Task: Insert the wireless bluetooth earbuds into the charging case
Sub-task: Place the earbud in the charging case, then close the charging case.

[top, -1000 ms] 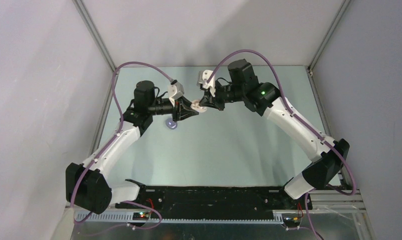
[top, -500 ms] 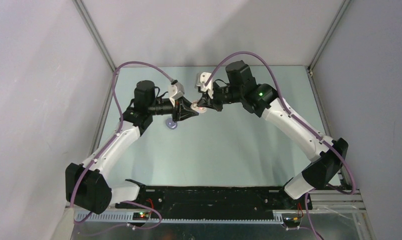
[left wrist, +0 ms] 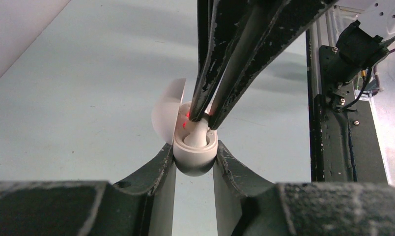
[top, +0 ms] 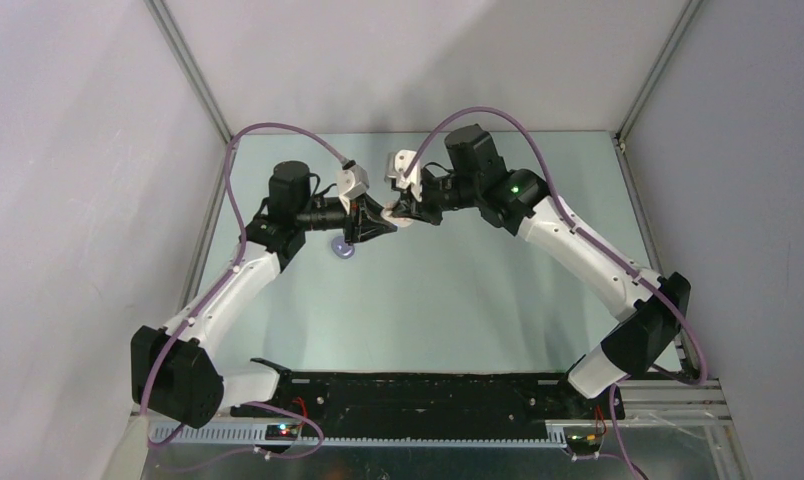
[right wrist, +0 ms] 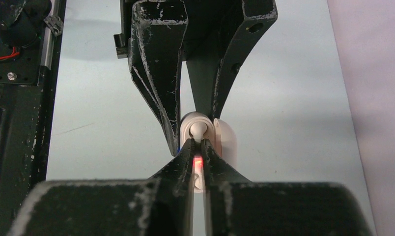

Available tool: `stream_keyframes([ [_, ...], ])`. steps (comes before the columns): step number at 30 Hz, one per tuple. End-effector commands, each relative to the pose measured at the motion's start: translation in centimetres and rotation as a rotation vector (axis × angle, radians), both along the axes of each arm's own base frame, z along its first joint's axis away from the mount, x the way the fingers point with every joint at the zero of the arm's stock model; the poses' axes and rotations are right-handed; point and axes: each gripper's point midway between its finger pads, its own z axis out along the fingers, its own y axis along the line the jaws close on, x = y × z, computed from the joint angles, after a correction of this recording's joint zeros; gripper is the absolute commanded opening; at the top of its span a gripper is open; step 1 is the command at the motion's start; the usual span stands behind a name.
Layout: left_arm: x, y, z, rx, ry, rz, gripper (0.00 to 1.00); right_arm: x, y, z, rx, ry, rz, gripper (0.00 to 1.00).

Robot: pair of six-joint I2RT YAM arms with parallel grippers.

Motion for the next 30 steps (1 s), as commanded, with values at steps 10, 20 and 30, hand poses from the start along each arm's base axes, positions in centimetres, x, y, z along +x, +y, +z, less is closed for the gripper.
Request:
stream_keyframes([
  [10,0.7,-0.4,2.3,-0.011,-0.086,-0.008,0.00,-3.6,-2.3,5.5,0.098,-0.024,0.051,0.42],
  [20,0.7,-0.3,2.1,0.003,-0.084,-0.011,0.00,1.5,-4.0,3.2,0.107,0.098,-0.098,0.83],
  [30,1.2,-0.1,2.2,0.014,-0.092,-0.005,0.00,1.9,-2.0,-0.2,0.060,0.317,0.026,0.89],
])
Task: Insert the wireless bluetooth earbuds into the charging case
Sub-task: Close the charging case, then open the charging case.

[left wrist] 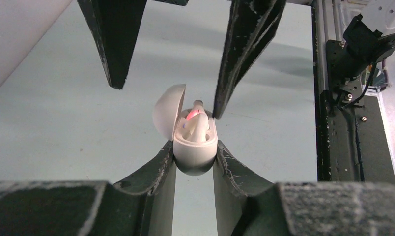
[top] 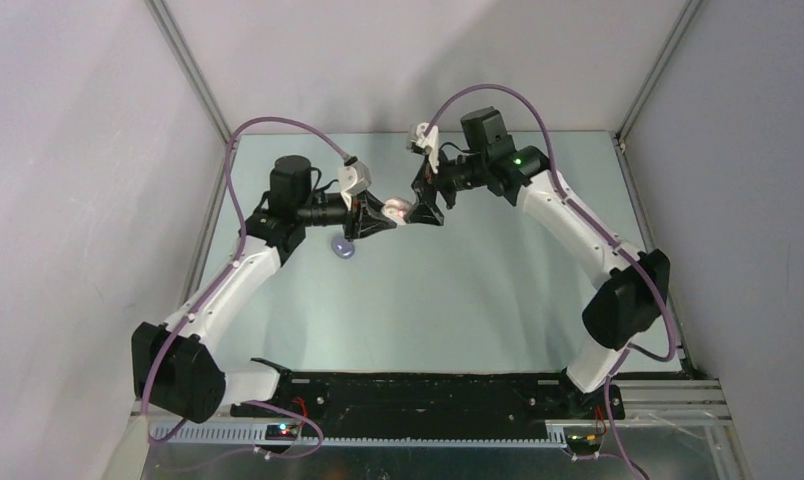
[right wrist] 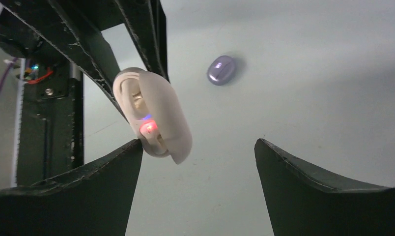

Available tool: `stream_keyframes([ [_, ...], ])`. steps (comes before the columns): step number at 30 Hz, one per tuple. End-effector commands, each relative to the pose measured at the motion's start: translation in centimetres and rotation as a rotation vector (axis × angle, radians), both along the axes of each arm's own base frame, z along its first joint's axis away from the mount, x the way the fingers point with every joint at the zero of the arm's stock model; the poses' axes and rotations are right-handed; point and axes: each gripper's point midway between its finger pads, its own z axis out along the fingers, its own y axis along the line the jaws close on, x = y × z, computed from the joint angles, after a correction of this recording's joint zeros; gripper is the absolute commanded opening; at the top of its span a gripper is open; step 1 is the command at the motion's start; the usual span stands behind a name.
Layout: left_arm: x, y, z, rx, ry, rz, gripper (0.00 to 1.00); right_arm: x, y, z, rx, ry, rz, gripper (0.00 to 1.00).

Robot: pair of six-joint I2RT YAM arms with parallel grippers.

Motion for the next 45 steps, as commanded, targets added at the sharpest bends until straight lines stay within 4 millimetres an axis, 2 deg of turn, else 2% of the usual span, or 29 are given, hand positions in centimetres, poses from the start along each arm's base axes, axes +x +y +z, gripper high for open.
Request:
stream_keyframes([
  [1,0.7,-0.1,1.8,-0.011,-0.065,0.000,0.00,-3.1,1.1,2.2,0.047,0.028,0.144,0.89],
  [7,2.5,-0.3,2.1,-0.058,0.011,0.102,0.00,-5.4,0.6,1.6,0.001,-0.060,0.166,0.91],
  [13,3.8,-0.3,2.0,-0.114,0.075,0.177,0.00,-5.4,0.0,1.9,-0.007,-0.092,0.118,0.92],
  [16,3.9,-0.5,1.4,-0.121,0.126,0.187,0.00,-3.7,-0.4,1.8,-0.030,-0.125,0.020,0.92],
  [22,4.1,-0.7,-0.7,-0.117,0.221,0.195,0.00,1.2,-2.6,-0.1,-0.097,-0.139,-0.224,0.94],
  [26,4.2,-1.2,-0.5,-0.162,0.235,0.182,0.00,2.3,-3.1,-0.3,-0.072,-0.108,-0.266,0.93],
  [30,3.0,-1.4,-0.6,-0.139,0.221,0.116,0.00,1.6,-3.0,0.5,-0.008,-0.034,-0.204,0.93],
  [35,1.0,-0.8,-0.8,-0.046,0.089,-0.002,0.00,-0.9,-3.2,2.0,0.067,0.063,-0.070,0.91],
  [37,0.4,-0.5,-1.3,-0.012,0.087,-0.025,0.00,-1.8,-2.9,2.1,0.076,0.075,-0.033,0.91],
  [45,-0.4,-0.1,-0.9,0.006,0.027,-0.059,0.00,-3.5,-1.2,1.0,0.027,0.016,0.025,0.92],
])
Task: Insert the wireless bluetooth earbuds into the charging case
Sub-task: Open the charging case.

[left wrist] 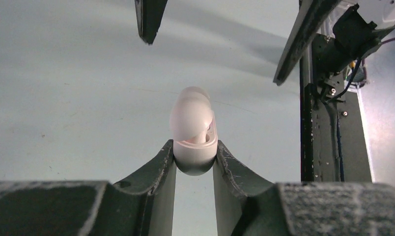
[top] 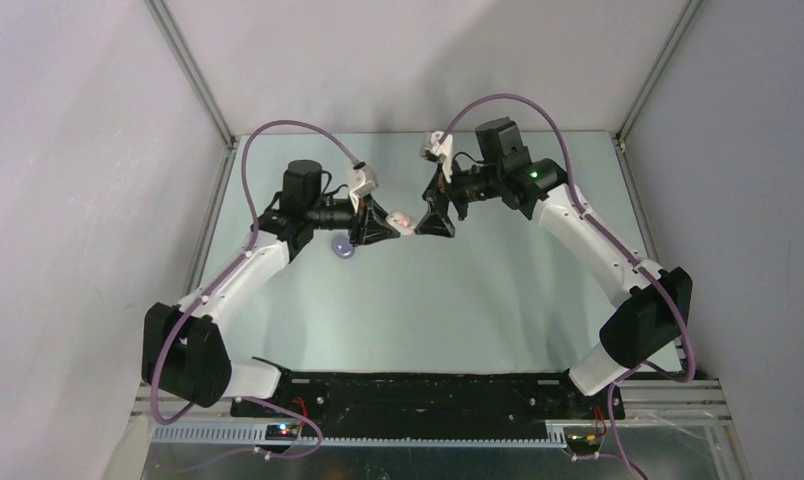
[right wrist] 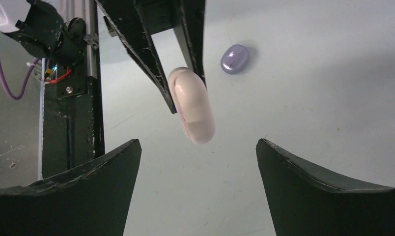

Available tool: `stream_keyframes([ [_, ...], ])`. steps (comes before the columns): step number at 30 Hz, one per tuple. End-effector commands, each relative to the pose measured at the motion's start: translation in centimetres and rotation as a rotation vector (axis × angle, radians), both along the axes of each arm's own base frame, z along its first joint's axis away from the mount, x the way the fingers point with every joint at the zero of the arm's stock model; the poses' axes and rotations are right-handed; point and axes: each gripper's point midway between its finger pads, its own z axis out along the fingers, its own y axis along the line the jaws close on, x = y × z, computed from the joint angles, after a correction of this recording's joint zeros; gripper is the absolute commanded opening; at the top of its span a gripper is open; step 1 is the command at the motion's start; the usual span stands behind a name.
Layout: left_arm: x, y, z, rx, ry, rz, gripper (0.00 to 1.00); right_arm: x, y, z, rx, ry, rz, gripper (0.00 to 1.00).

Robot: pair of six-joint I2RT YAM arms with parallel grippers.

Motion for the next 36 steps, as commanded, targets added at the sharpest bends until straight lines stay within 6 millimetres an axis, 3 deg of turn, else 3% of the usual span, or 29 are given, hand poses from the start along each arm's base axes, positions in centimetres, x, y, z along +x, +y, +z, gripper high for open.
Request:
stream_keyframes([
  [1,-0.8,0.3,2.9,-0.014,-0.143,-0.058,0.00,-1.2,1.2,1.3,0.010,-0.082,0.052,0.92],
  [8,-1.4,0.7,2.9,0.022,-0.184,-0.083,0.00,0.5,1.7,0.4,-0.008,-0.082,0.006,0.89],
  [21,-1.4,0.7,3.2,0.027,-0.206,-0.088,0.00,-0.1,2.8,-0.3,-0.017,-0.071,0.054,0.87],
  [27,-1.4,0.7,3.3,0.027,-0.210,-0.087,0.00,2.2,2.6,-0.6,-0.042,-0.095,-0.028,0.85],
  [36,-1.4,0.6,3.2,0.026,-0.207,-0.087,0.00,4.4,1.4,0.5,-0.017,-0.087,-0.096,0.85],
])
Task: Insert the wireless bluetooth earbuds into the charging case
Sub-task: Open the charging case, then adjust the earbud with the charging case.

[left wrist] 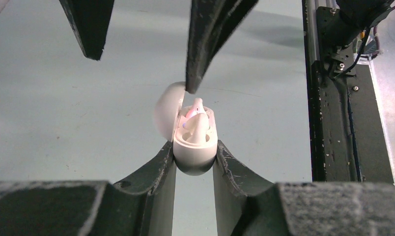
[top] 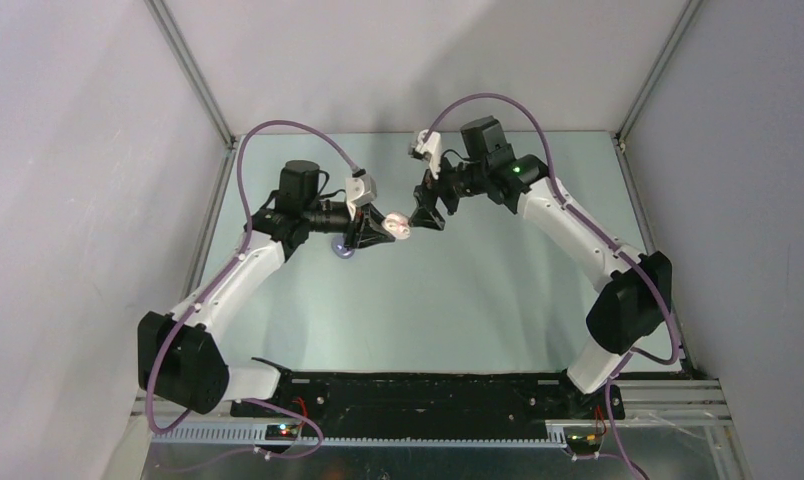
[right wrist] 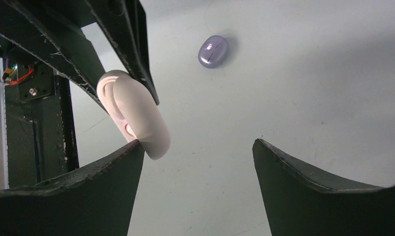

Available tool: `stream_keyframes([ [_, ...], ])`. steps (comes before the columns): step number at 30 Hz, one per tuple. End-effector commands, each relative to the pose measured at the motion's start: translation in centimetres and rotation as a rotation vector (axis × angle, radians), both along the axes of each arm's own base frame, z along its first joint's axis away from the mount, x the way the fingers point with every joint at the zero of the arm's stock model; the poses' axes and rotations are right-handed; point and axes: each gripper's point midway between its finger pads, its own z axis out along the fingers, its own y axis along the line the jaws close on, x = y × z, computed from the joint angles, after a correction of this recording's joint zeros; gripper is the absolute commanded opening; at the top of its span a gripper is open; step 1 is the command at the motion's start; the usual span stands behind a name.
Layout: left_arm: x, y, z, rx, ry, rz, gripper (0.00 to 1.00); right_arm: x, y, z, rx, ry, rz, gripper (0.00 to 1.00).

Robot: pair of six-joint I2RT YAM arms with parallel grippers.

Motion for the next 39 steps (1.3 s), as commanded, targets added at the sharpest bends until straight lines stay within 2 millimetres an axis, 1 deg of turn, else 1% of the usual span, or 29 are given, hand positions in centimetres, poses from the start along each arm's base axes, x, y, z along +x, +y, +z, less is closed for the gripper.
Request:
stream_keyframes([
  [1,-0.1,-0.2,2.9,-0.038,-0.093,-0.024,0.00,1.6,-0.2,3.0,0.061,-0.051,-0.038,0.85],
  [9,0.1,-0.2,3.0,-0.041,-0.093,-0.015,0.00,0.2,0.1,2.9,0.082,-0.007,0.009,0.85],
  [14,0.1,-0.2,2.9,-0.041,-0.091,-0.009,0.00,-1.0,0.8,3.4,0.109,0.008,0.060,0.88],
  [19,0.1,-0.2,3.0,-0.047,-0.092,-0.008,0.00,-1.5,1.7,3.7,0.127,0.022,0.070,0.88],
  [30,0.1,-0.2,3.1,-0.046,-0.096,-0.003,0.00,-1.1,2.8,3.5,0.126,0.020,0.063,0.88],
  [33,0.1,-0.2,3.2,-0.047,-0.099,-0.003,0.00,-0.5,2.9,3.0,0.107,0.005,0.037,0.88],
  [39,0.0,-0.1,3.2,-0.050,-0.107,-0.001,0.00,-0.1,3.1,1.8,0.065,-0.014,0.015,0.88],
])
